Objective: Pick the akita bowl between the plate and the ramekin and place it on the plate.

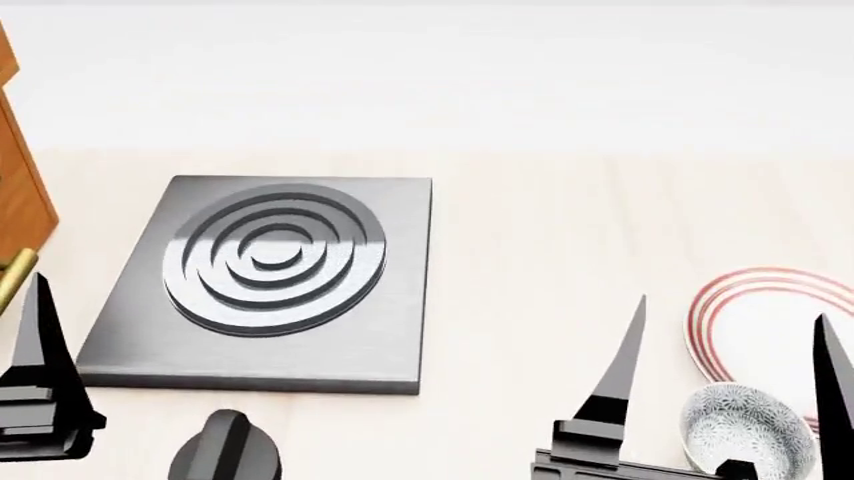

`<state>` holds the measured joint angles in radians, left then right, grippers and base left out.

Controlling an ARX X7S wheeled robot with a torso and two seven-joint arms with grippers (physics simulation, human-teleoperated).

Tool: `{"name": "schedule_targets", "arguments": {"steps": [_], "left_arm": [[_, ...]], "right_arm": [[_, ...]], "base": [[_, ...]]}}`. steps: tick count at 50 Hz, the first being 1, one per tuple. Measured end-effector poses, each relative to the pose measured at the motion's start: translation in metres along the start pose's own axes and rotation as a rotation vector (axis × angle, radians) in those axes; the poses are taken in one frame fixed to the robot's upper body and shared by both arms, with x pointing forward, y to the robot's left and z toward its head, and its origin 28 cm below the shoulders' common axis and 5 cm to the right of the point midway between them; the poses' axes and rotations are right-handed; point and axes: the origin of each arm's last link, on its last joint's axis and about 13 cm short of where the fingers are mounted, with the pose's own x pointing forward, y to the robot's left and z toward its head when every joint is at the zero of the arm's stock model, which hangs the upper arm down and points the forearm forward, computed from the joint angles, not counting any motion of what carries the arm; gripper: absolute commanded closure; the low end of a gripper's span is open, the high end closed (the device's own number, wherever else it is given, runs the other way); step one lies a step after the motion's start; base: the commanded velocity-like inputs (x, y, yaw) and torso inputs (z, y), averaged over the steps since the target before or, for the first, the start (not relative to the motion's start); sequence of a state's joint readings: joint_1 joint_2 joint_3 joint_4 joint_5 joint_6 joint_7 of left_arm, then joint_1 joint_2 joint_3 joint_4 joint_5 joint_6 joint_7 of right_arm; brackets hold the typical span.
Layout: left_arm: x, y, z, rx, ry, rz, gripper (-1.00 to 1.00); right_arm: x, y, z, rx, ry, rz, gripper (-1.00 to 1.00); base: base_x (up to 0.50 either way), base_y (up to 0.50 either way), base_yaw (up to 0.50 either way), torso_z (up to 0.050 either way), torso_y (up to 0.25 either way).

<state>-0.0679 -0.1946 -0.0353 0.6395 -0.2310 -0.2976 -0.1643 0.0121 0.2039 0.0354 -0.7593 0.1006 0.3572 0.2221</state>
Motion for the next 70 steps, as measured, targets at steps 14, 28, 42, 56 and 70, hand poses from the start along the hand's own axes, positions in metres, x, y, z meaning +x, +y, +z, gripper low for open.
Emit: {"name": "schedule_targets", "arguments": {"steps": [14, 28, 42, 56, 70], "left_arm": [[-0.0004, 0.0004, -0.0002, -0.002, 0.003, -0.002, -1.00], [-0.0011, 0.0002, -0.0009, -0.007, 0.008, -0.007, -1.00], [-0.0015, 0.0002, -0.0011, -0.007, 0.009, -0.010, -1.00], [-0.0016, -0.0004, -0.0014, -0.007, 0.012, -0.014, -1.00], [-0.0019, -0.0001, -0.0026, -0.005, 0.016, -0.013, -1.00]], "right_arm": [[-0.0010, 0.0001, -0.0009, 0.022, 0.004, 0.014, -1.00], [-0.0020, -0.0002, -0.0010, 0.038, 0.003, 0.029, -1.00], [-0.0027, -0.0003, 0.0004, 0.051, 0.000, 0.046, -1.00], [-0.0027, 0.0001, -0.0002, 0.058, 0.010, 0.046, -1.00], [-0.0038, 0.0005, -0.0008, 0.082, 0.004, 0.049, -1.00]], "base": [[-0.03, -0.31, 0.00, 0.000, 0.000], [-0.06, -0.50, 0.00, 0.000, 0.000], [-0.03, -0.50, 0.00, 0.000, 0.000], [0.00, -0.22, 0.00, 0.000, 0.000], [0.45, 0.00, 0.00, 0.000, 0.000]]}}
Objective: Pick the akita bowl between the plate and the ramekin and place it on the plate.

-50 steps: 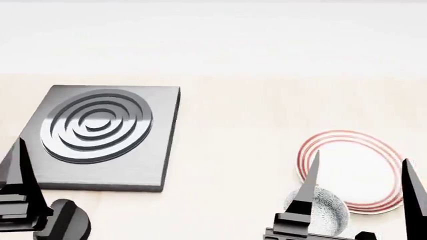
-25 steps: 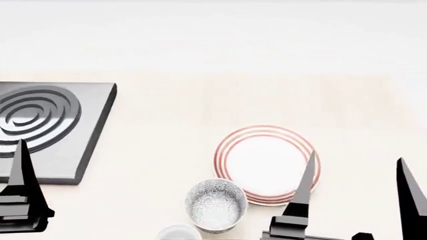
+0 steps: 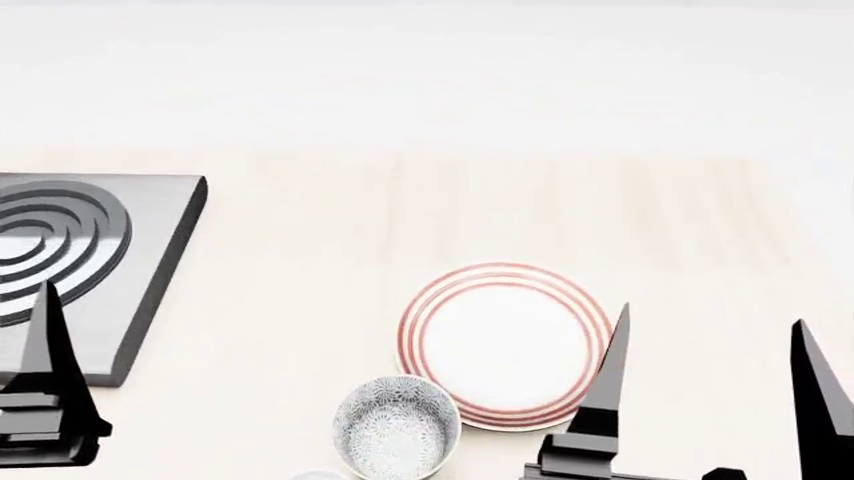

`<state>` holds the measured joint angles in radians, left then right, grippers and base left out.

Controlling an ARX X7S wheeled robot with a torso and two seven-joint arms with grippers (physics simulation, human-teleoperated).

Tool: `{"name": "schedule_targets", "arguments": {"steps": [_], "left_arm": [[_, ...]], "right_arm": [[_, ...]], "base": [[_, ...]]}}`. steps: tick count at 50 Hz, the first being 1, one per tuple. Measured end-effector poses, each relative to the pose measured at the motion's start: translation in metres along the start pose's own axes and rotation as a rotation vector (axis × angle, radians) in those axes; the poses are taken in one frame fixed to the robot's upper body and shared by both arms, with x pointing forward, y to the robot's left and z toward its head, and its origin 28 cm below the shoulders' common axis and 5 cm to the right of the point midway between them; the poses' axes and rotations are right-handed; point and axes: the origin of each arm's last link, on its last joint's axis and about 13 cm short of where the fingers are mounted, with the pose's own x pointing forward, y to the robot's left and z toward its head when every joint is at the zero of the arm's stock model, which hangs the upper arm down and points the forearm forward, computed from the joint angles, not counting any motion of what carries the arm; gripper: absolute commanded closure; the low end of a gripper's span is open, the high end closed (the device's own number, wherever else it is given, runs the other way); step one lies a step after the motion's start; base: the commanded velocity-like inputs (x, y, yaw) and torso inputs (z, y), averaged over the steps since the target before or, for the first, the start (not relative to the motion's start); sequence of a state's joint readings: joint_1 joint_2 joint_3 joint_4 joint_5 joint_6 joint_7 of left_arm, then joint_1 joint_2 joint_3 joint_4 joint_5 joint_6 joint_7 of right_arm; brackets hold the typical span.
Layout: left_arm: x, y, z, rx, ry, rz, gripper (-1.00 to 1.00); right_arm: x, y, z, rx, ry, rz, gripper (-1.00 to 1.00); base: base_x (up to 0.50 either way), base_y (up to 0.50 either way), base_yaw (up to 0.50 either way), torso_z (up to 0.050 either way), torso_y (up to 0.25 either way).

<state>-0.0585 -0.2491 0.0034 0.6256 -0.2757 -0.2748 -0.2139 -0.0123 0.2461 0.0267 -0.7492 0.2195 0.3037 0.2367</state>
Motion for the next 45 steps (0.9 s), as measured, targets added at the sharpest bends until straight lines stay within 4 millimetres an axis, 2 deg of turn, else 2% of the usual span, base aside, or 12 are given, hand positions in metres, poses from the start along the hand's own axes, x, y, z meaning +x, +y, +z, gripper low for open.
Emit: {"name": "schedule_targets", "arguments": {"steps": [13, 19, 28, 34, 42, 45], "left_arm": [[0.000, 0.000, -0.002, 0.001, 0.008, -0.001, -1.00], [0.001, 0.000, 0.000, -0.004, 0.028, -0.003, -1.00], [0.007, 0.001, 0.010, -0.013, 0.065, -0.029, -1.00], [0.014, -0.001, 0.020, 0.005, 0.077, -0.072, -1.00], [0.028, -0.004, 0.034, 0.058, 0.091, -0.153, -1.00], [0.031, -0.004, 0.030, 0.109, 0.104, -0.190, -1.00]], "right_arm": [[0.000, 0.000, -0.002, 0.011, 0.010, -0.001, -1.00], [0.002, -0.001, -0.001, 0.014, 0.032, -0.003, -1.00], [0.011, -0.001, 0.011, -0.001, 0.077, 0.042, -1.00], [0.023, -0.002, 0.022, -0.024, 0.118, 0.089, -1.00], [0.052, -0.002, 0.030, -0.162, 0.202, 0.223, -1.00], [0.076, -0.002, 0.029, -0.229, 0.188, 0.298, -1.00]], "base": [[0.50, 0.00, 0.00, 0.000, 0.000], [0.00, 0.00, 0.00, 0.000, 0.000], [0.00, 0.00, 0.00, 0.000, 0.000], [0.00, 0.00, 0.00, 0.000, 0.000], [0.00, 0.00, 0.00, 0.000, 0.000], [0.00, 0.00, 0.00, 0.000, 0.000]]}}
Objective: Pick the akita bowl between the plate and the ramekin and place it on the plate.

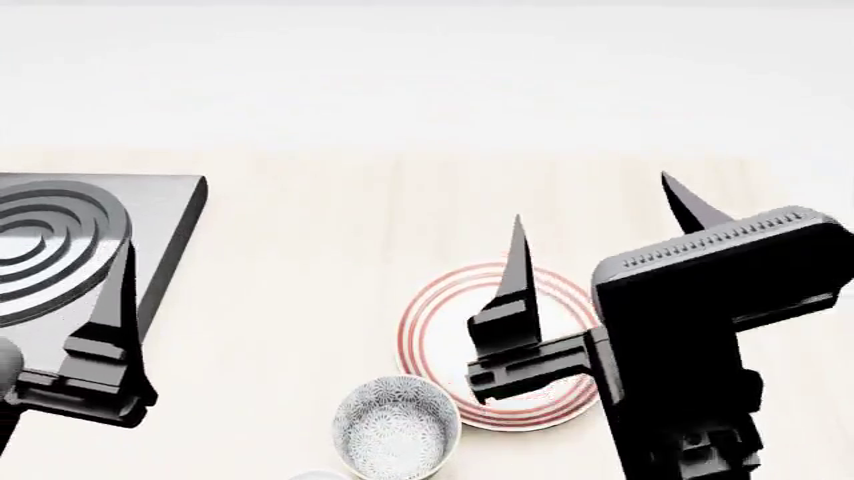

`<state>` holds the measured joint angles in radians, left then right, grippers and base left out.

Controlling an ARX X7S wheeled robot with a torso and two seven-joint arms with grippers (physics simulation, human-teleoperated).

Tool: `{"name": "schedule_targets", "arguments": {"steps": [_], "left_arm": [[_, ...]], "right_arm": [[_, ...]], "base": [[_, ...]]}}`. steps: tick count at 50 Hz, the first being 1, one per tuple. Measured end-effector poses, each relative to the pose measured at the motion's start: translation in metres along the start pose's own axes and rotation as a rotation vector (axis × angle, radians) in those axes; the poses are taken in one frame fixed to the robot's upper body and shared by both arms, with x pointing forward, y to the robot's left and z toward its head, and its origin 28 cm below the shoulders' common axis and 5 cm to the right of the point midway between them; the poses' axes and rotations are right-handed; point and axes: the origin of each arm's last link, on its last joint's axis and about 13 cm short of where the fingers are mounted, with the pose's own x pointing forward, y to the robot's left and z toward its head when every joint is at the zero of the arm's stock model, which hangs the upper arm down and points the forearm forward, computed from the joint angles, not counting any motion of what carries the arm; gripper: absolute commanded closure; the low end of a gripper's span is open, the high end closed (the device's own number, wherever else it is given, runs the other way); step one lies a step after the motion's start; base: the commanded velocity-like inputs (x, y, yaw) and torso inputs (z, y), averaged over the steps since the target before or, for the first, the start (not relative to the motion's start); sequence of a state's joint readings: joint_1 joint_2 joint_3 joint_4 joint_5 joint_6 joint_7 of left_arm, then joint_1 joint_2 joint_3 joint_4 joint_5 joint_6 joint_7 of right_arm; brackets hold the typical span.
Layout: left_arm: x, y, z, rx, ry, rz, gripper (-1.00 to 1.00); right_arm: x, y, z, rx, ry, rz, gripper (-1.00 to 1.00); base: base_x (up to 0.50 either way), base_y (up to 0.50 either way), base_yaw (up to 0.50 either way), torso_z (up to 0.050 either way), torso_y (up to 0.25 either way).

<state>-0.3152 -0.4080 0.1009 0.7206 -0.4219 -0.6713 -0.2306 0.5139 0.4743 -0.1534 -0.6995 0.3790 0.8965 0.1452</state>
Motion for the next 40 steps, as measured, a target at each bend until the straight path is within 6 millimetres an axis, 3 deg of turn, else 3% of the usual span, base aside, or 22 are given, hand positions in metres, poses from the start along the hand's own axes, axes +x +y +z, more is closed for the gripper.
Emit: {"name": "schedule_targets", "arguments": {"steps": [3, 8, 13, 19, 28, 40], "left_arm": [[0.002, 0.000, -0.003, 0.038, 0.014, -0.026, -1.00], [0.003, 0.001, -0.005, 0.081, 0.030, -0.055, -1.00], [0.003, 0.001, -0.007, 0.107, 0.038, -0.077, -1.00], [0.003, 0.001, -0.009, 0.125, 0.048, -0.095, -1.00], [0.002, 0.000, -0.011, 0.137, 0.060, -0.111, -1.00], [0.001, 0.000, -0.012, 0.134, 0.067, -0.119, -1.00]], "right_arm": [[0.027, -0.004, -0.004, -0.080, -0.030, 0.088, -1.00], [0.054, -0.015, -0.005, -0.413, -0.006, 0.265, -1.00], [0.068, -0.020, 0.000, -0.709, 0.091, 0.384, -1.00], [0.076, -0.019, 0.003, -0.928, 0.208, 0.484, -1.00], [0.090, -0.019, 0.008, -1.080, 0.316, 0.538, -1.00], [0.118, -0.017, 0.011, -1.118, 0.349, 0.553, -1.00]], "base": [[0.00, 0.00, 0.00, 0.000, 0.000], [0.00, 0.00, 0.00, 0.000, 0.000], [0.00, 0.00, 0.00, 0.000, 0.000], [0.00, 0.00, 0.00, 0.000, 0.000], [0.00, 0.00, 0.00, 0.000, 0.000], [0.00, 0.00, 0.00, 0.000, 0.000]]}}
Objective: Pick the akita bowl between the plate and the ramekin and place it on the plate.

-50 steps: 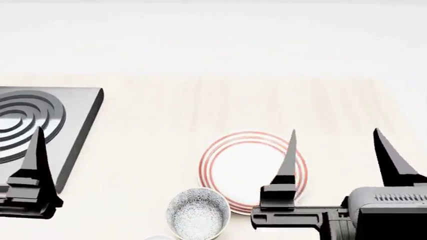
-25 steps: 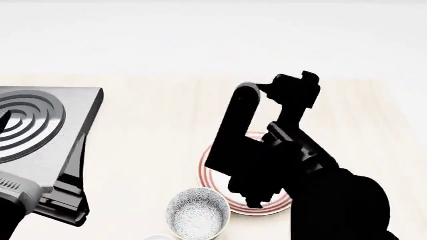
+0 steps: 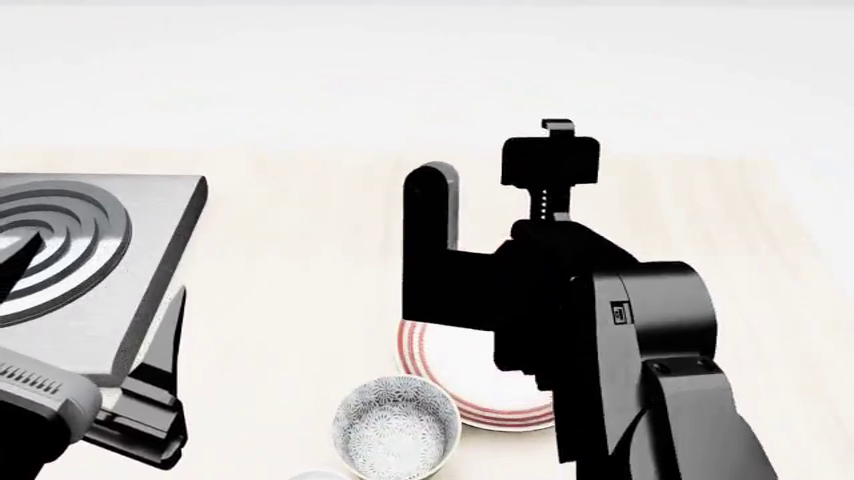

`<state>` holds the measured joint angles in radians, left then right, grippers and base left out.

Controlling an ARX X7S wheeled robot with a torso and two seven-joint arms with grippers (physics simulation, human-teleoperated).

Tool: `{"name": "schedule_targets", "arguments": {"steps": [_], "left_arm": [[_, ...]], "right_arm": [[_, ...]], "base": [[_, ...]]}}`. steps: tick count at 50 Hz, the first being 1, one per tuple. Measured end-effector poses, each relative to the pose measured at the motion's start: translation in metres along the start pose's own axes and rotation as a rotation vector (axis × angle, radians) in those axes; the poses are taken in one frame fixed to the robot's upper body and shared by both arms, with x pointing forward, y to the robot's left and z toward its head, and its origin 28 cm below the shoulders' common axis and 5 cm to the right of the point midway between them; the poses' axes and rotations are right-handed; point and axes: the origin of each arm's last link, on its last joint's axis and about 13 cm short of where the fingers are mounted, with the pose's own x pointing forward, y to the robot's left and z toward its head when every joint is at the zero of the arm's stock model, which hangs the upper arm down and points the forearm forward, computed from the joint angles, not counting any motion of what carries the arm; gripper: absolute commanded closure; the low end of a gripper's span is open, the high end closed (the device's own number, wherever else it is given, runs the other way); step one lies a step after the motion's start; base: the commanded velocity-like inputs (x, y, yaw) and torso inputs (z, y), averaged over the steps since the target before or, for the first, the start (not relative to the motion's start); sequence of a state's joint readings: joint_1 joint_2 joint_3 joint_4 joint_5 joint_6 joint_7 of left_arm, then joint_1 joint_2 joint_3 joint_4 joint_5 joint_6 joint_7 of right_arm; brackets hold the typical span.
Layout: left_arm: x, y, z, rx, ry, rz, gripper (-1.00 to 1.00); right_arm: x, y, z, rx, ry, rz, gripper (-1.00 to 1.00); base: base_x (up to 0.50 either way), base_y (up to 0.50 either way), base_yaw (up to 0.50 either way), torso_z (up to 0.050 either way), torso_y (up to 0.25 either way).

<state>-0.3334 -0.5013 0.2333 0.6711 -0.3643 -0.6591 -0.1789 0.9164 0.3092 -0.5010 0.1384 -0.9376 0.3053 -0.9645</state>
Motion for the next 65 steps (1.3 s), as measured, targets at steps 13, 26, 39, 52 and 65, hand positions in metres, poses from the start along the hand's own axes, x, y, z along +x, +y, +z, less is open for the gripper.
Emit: {"name": "schedule_targets", "arguments": {"steps": [13, 26, 39, 52, 65], "left_arm": [[-0.001, 0.001, -0.001, -0.001, 0.008, -0.002, -1.00], [-0.001, 0.001, -0.004, -0.001, 0.017, -0.004, -1.00], [-0.001, 0.000, -0.005, -0.001, 0.024, -0.009, -1.00], [-0.004, -0.001, -0.011, -0.002, 0.045, -0.015, -1.00], [-0.005, -0.002, -0.013, -0.005, 0.056, -0.021, -1.00]], "right_arm": [[0.010, 0.002, 0.013, 0.019, -0.061, 0.112, -1.00], [0.015, 0.011, 0.025, 0.058, -0.130, 0.203, -1.00], [0.018, 0.024, 0.032, 0.083, -0.175, 0.298, -1.00], [0.025, 0.042, 0.038, 0.082, -0.195, 0.394, -1.00], [0.031, 0.053, 0.040, 0.076, -0.190, 0.455, -1.00]], "base": [[0.00, 0.00, 0.00, 0.000, 0.000], [0.00, 0.00, 0.00, 0.000, 0.000], [0.00, 0.00, 0.00, 0.000, 0.000], [0.00, 0.00, 0.00, 0.000, 0.000], [0.00, 0.00, 0.00, 0.000, 0.000]]}}
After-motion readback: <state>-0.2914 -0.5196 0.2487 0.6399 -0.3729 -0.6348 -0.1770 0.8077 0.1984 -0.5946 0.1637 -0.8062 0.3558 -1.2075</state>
